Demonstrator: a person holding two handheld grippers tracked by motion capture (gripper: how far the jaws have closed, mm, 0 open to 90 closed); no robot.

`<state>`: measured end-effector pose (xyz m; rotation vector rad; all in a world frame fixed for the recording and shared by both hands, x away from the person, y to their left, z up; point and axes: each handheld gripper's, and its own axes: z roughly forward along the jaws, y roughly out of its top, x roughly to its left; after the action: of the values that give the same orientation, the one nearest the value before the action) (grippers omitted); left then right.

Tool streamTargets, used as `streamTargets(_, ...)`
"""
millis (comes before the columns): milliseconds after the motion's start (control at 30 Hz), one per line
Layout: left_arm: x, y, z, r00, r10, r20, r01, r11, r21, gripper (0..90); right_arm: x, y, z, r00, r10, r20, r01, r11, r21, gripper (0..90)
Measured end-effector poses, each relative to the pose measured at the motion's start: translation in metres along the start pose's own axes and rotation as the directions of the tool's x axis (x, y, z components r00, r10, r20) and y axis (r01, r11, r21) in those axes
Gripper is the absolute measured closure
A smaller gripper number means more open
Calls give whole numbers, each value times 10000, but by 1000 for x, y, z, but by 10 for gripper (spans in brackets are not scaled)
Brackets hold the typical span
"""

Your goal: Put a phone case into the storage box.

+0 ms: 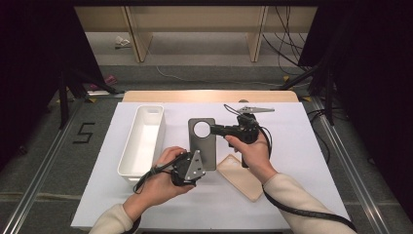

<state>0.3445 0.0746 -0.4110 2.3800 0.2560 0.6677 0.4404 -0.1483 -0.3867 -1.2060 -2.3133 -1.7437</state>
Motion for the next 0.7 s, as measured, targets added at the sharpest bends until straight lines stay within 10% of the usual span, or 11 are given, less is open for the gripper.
streamTargets(333, 10, -11, -11, 9777, -2019, -574, 1925, 9716, -1378, 340, 0, -1, -3, 9999, -116, 74, 117, 9999, -61, 828)
streamTargets(700, 24, -13, -17, 9218, -3663, -1272, 3329, 9159, -2244, 368, 2, -2, -5, 9997, -240, 80, 241, 9996, -128, 827)
